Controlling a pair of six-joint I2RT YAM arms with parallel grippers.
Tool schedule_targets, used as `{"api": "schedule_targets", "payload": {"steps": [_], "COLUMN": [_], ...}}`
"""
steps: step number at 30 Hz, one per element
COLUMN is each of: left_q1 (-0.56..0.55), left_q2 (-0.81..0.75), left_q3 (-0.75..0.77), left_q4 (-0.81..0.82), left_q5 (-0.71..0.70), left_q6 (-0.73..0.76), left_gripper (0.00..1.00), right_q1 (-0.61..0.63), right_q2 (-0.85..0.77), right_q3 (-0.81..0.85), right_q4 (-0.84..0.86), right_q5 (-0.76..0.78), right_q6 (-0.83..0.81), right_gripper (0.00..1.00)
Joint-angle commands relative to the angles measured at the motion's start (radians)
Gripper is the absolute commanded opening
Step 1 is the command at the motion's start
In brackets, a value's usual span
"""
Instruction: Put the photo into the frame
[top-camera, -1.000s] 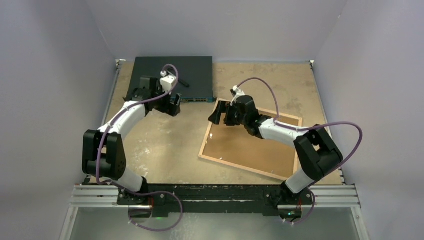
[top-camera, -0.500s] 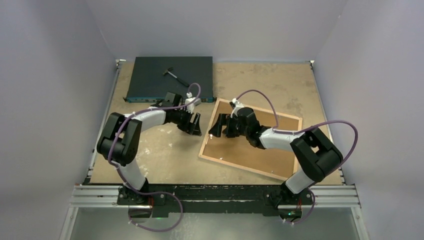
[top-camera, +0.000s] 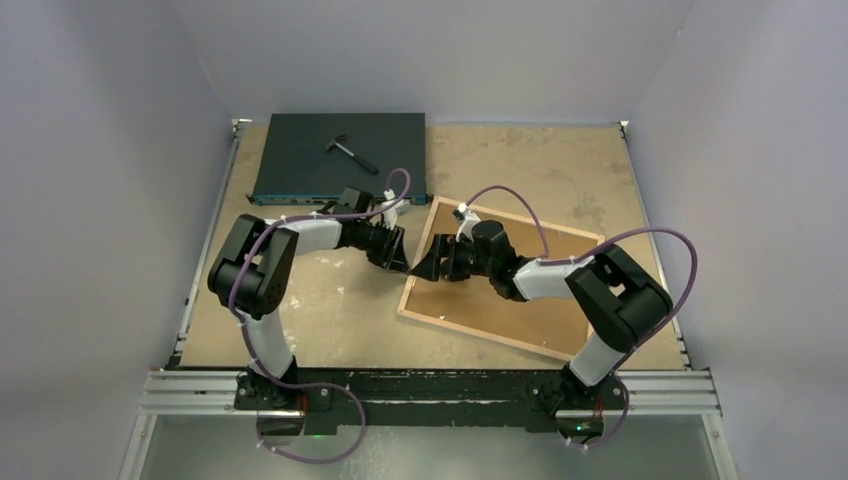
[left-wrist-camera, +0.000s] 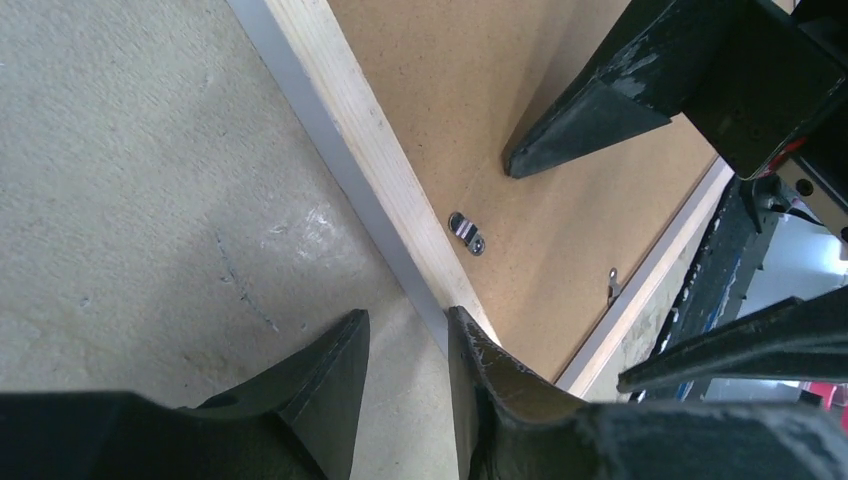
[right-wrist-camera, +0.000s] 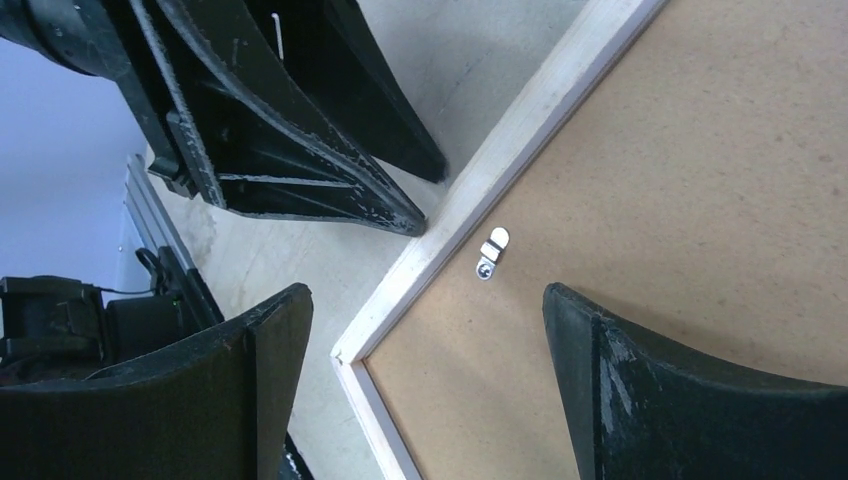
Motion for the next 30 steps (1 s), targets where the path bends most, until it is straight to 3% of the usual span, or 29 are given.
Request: {"api": "schedule_targets", "payload": {"steps": [1, 7, 15, 30], "left_q1": [-0.012, -0.039, -0.042, -0.044], "left_q2": [0.042, 0.075, 0.078, 0.073], "left_q3": [0.01, 0.025, 0.025, 0.021], "left_q4": [-0.01, -0.022, -0.023, -0.023], "left_q5": [0.008, -0.003, -0.028, -0.058], "left_q6": [0.016, 0.027, 0.029, 0.029], "left_gripper": [0.32, 0.16, 0.04, 0.0], "right_q1": [0.013, 0.022, 0.033, 0.041], "right_q2": [0.024, 0.073, 0.093, 0.121], "right_q3": [0.011, 0.037, 0.049, 0.065], "right_q4": [0.066, 0.076, 0.082, 0.097], "right_q5": [-0.038, -0.054, -0.068, -0.103], "right_q6": [0.016, 0.019, 0.022, 0.03], "right_gripper": [0.87, 0.86, 0.84, 0.79]}}
